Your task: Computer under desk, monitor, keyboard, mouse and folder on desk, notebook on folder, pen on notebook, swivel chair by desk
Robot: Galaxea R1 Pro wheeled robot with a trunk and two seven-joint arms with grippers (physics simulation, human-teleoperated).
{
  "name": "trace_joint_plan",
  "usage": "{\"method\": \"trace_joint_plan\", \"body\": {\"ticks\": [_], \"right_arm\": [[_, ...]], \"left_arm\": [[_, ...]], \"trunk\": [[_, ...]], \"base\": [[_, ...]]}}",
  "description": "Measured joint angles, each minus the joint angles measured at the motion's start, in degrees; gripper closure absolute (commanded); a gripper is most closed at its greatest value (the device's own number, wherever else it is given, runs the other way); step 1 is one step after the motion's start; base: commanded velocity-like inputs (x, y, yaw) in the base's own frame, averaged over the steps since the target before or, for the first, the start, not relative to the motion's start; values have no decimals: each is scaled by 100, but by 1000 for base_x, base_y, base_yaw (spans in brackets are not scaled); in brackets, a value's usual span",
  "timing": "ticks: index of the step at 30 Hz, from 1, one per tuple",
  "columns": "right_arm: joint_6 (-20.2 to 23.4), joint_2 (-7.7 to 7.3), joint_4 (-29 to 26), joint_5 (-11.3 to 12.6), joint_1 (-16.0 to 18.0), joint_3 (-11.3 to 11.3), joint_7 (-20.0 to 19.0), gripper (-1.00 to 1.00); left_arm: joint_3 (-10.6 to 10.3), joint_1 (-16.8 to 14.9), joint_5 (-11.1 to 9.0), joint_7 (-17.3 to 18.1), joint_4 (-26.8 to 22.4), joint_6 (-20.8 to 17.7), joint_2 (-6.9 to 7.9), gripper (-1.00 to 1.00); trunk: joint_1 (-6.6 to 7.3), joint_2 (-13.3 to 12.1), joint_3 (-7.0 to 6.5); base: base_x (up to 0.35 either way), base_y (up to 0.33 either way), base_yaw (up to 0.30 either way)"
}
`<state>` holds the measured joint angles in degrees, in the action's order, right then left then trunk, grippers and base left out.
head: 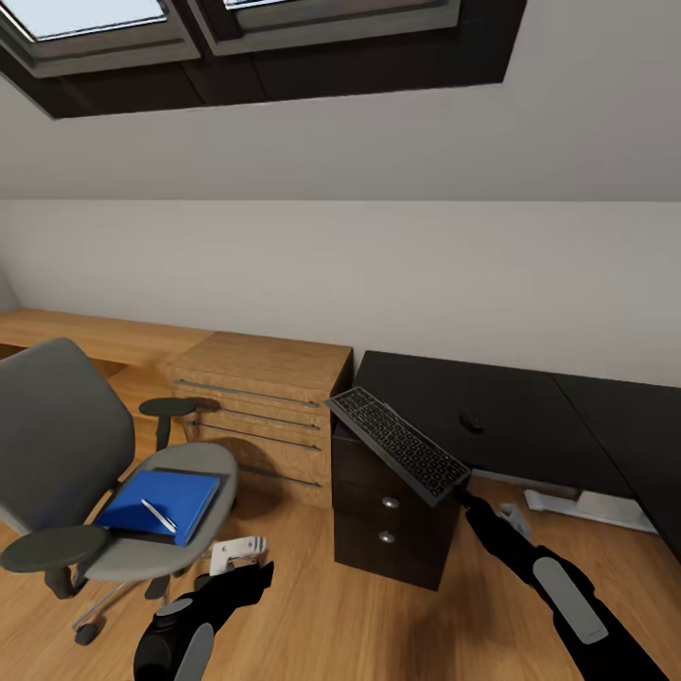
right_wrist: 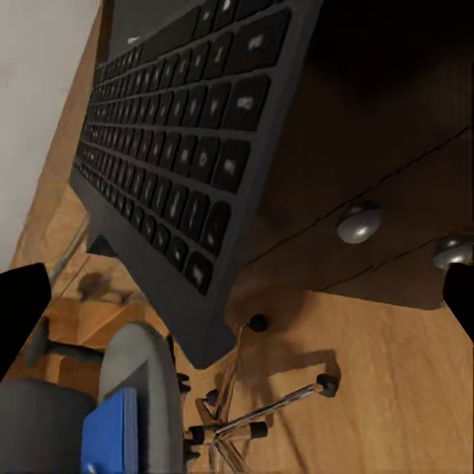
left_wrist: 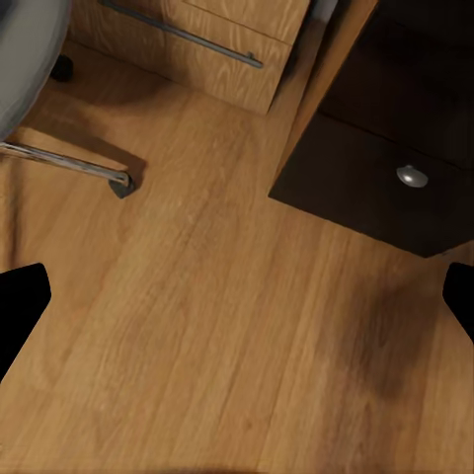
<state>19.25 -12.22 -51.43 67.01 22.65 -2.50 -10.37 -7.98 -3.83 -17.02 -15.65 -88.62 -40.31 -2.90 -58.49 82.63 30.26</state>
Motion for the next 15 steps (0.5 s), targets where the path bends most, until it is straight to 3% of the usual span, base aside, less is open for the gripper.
{"method": "trace_joint_plan", "body": {"ticks": [5,15], "right_arm": [[6,-3,22,15,0,26,-215,-100],[22,-4,93,28,0,57,-257,-100]], "left_arm": [[-5,0,2,-1,7,5,0,-100],[-6,0,5,10,65,6,0,-100]], "trunk": [[1,0,0],[0,0,0]], "base": [[213,0,0],[98,0,0]]}}
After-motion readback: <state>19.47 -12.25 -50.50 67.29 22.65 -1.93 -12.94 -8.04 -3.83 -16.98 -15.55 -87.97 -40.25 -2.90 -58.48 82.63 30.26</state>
